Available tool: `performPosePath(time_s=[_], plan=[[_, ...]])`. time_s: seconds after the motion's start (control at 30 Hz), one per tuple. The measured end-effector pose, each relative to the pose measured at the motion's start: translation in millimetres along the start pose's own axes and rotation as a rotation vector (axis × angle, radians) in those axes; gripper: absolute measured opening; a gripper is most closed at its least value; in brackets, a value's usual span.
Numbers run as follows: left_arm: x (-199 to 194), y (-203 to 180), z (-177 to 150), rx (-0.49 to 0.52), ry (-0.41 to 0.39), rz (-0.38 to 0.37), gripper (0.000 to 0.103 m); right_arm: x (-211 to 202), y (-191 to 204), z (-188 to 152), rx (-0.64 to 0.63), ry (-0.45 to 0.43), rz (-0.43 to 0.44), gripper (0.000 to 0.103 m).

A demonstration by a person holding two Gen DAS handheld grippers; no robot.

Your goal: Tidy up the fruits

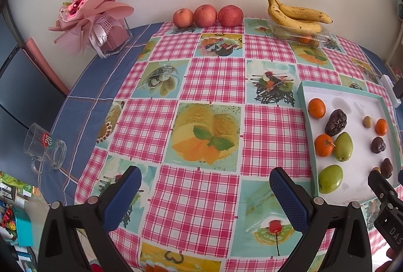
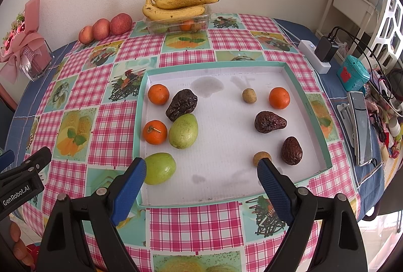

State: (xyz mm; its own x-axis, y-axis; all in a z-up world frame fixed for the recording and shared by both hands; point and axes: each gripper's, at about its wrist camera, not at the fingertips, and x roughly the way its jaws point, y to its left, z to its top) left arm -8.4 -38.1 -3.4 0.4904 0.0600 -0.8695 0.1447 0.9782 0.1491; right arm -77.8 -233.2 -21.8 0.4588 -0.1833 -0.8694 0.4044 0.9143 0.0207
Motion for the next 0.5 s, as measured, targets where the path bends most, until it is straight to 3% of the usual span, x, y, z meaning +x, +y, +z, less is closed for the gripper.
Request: performPosePath(time_s=[0.5], plan=[[-0.1,0.8,-0.5,-0.007,0.000,0.001,0.103,0.0,0.6,-0.4,0.000,0.001,-0.001,0.090]])
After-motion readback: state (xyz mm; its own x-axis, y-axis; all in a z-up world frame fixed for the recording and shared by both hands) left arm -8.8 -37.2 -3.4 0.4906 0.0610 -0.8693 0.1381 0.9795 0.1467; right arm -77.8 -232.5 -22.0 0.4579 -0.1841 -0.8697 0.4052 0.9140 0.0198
